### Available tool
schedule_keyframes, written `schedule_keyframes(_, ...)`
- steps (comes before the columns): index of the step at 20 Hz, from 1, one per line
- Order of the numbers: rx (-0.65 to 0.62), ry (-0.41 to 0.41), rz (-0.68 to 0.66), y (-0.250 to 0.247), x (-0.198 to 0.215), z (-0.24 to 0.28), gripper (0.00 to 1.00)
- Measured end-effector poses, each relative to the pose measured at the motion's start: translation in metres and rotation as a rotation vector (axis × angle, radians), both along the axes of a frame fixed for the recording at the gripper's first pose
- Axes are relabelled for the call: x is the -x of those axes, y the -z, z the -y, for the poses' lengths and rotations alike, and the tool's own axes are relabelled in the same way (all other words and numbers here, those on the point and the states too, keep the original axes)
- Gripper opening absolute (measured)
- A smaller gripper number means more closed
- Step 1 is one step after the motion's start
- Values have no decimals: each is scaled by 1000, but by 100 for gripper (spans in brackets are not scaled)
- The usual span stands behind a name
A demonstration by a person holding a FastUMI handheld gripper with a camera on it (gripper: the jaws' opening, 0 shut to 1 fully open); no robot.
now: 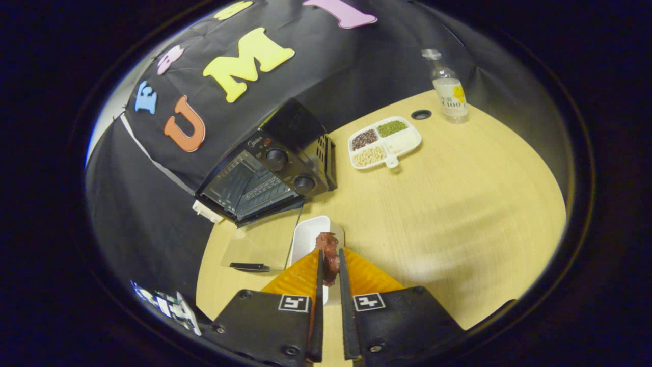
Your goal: Open the toaster oven, put the food inside, and close the toaster oven door.
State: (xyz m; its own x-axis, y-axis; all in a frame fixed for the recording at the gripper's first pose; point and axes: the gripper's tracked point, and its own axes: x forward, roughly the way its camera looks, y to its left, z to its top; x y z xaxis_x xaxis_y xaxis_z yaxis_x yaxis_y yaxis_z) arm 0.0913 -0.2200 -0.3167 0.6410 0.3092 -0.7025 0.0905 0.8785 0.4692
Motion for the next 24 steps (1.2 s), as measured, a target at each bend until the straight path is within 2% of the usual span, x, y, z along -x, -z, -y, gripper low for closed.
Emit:
schedule_keyframes(1, 2, -9, 8, -3, 3, -2, 18)
schedule_keyframes(4, 75, -19, 38, -12, 10, -2, 12)
schedule_keyframes(7, 232, -19, 102, -37, 16, 1, 11)
schedule_keyframes(10, 331, -17, 158, -57, 14, -8, 11)
schedule_keyframes(18, 451, -75, 279, -99, 16, -69, 11)
schedule_keyframes(24, 470, -97, 308, -98, 3, -118, 10)
